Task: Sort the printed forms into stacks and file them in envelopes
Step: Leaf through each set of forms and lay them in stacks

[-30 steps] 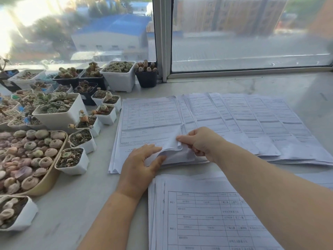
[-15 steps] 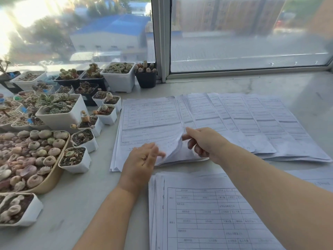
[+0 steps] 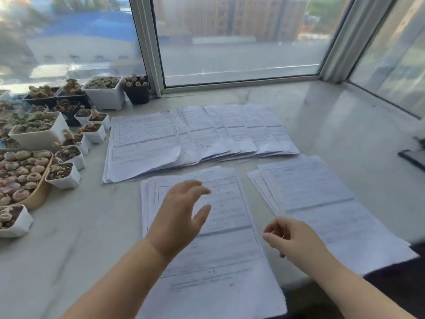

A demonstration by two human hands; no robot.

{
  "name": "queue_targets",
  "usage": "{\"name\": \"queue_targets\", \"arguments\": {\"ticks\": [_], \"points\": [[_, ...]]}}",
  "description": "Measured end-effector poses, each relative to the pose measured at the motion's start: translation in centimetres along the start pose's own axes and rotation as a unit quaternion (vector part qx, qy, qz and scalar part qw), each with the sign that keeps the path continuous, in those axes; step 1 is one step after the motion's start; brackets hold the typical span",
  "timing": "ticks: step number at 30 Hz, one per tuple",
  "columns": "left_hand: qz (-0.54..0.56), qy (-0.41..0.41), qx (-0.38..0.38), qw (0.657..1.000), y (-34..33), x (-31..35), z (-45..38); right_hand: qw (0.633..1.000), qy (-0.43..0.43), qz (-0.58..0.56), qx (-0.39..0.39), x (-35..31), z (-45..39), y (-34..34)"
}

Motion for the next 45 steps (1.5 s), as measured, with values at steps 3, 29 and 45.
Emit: {"name": "queue_targets", "arguments": {"ticks": [3,29,45], "points": [[0.034,-0.017,-0.060,0.997,-2.5,4.8,5.7,1.000,-0.016,-0.003,0.003,2.7,2.9,-0.1],[0.168,0.158,-0.004,0.973,-4.2,7.3,13.7,0.940,-0.139,-0.295,-0.098,4.9,9.1,-3.2],[0.241,0.218,0.079,0.942,-4.8,6.5,14.0,0.924,-0.186,-0.307,-0.130,5.5,8.4,-3.6]]}}
Point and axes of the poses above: each hand's wrist, its own z-axis away from the middle knuckle, its own y-axis out of the back of the hand, x = y × z, the point moved 6 cm from there along -z, towards the middle knuckle, and after that the axes turned 7 degrees about x, right-handed, at the moved point
